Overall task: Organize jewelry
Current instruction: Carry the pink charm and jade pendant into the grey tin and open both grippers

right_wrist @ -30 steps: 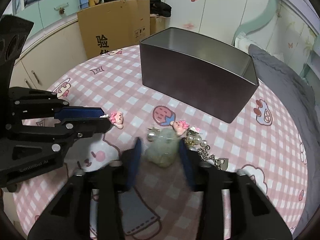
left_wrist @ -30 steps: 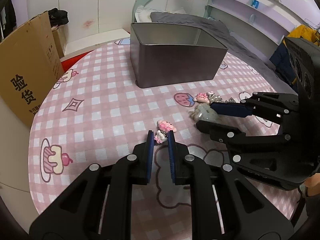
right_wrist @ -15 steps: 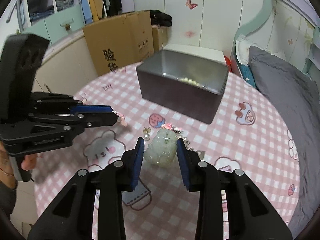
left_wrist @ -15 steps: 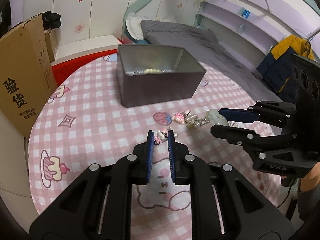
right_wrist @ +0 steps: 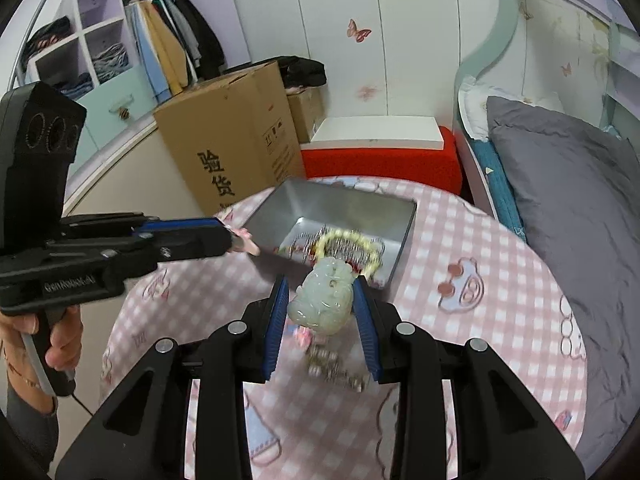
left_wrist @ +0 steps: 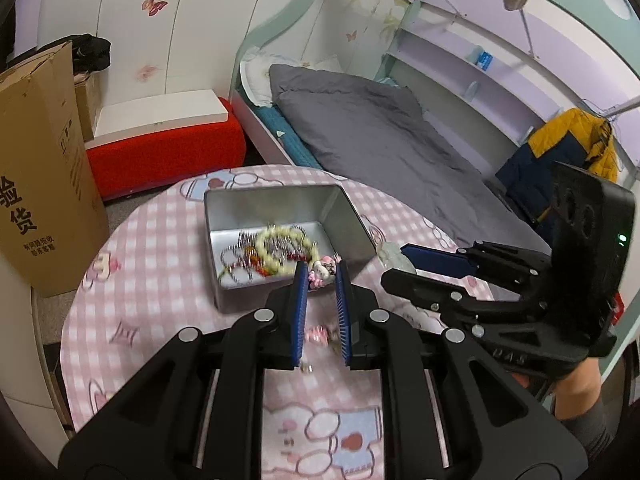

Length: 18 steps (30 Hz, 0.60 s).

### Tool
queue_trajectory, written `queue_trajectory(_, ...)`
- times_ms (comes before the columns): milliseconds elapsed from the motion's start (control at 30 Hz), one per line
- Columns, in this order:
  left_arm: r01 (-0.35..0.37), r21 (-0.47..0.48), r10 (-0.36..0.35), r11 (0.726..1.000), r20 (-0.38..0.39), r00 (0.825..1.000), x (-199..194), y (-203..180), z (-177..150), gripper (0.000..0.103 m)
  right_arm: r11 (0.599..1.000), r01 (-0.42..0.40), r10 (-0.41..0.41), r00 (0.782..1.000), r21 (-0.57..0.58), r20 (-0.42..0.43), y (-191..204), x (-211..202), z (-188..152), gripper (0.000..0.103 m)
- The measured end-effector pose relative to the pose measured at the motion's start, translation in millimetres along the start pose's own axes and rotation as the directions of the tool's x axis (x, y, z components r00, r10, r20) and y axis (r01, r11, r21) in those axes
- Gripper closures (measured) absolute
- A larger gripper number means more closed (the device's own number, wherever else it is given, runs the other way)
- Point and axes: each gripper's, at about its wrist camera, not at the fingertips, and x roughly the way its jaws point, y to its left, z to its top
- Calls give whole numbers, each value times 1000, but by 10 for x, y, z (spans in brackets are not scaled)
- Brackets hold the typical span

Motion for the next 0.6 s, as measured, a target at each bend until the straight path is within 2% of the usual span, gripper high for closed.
queue_trajectory(167, -42, -4, 42, 999, -45, 998, 289, 43, 173, 89, 1000, 18, -18, 1000, 0, -1, -55, 151, 181, 72)
queue_trajectory(300, -76, -27, 73, 997, -81, 994, 510, 142, 219, 89, 999, 29, -29, 999, -17, -41, -70, 360, 232, 72)
queue_trajectory(600, -103, -33, 99, 994, -112, 989, 685, 213, 243, 89, 999, 28, -31, 994, -28, -103, -97, 733, 236, 72)
